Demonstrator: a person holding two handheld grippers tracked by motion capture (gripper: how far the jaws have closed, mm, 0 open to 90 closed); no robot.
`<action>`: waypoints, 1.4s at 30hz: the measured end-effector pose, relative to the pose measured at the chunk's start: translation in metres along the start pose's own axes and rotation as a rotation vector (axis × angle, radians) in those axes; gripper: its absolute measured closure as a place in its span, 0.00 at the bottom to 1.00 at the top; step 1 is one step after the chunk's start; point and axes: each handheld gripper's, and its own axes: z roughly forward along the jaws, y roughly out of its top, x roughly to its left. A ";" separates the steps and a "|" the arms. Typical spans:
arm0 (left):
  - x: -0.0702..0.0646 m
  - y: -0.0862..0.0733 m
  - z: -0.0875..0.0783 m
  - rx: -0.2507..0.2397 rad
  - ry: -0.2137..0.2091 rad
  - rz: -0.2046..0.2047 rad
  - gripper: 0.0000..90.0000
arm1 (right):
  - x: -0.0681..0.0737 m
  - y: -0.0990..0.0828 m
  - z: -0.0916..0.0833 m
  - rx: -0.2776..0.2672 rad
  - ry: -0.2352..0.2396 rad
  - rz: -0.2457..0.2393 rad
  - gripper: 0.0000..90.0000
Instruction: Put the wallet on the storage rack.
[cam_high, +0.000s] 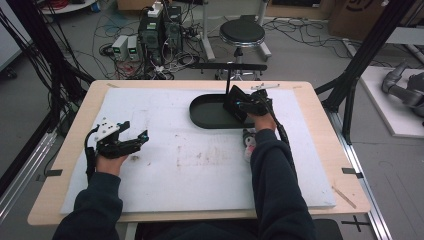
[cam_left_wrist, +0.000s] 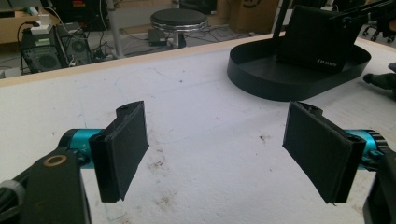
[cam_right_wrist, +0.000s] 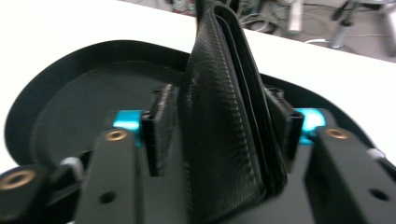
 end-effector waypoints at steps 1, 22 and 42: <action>0.000 0.000 0.000 0.003 0.001 0.004 0.24 | -0.002 0.000 -0.004 0.002 -0.017 -0.011 0.52; 0.000 0.000 0.000 0.000 0.001 0.005 0.24 | -0.024 -0.001 -0.058 -0.027 -0.081 -0.052 0.48; -0.003 0.000 -0.004 -0.017 -0.001 -0.005 0.24 | -0.034 -0.099 -0.146 0.018 -0.054 -0.137 0.24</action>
